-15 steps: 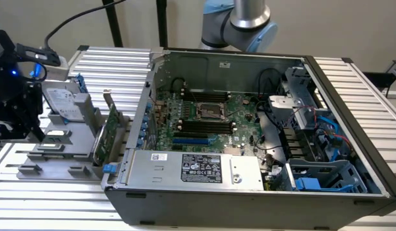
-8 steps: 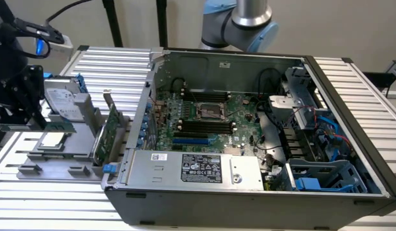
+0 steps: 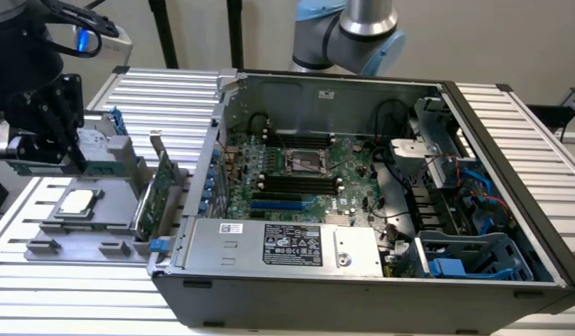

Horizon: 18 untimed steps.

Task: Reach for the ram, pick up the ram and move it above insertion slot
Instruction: 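Pick up the ram and move it above insertion slot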

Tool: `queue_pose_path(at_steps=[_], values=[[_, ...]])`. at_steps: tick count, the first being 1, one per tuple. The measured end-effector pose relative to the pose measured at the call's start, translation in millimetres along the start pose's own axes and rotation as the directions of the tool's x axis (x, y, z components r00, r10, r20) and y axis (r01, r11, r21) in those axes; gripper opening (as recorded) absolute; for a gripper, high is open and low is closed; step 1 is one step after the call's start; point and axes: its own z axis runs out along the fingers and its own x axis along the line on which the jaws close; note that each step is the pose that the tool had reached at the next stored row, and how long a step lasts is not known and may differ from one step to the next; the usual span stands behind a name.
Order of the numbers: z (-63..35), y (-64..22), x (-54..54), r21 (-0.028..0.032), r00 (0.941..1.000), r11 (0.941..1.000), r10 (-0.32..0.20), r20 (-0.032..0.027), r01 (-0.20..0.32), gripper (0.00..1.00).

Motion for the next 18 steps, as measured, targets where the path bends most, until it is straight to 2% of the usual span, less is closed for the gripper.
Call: queue_pose_path(at_steps=[10,18], values=[[-12.4,-44.9,1.2,0.0006,0.9998,1.0000,-0.003,0.0195,0.003,0.14],[-15.8,-81.2,2.3,0.0008,0.9997,1.0000,-0.003,0.0248,0.003,0.14]])
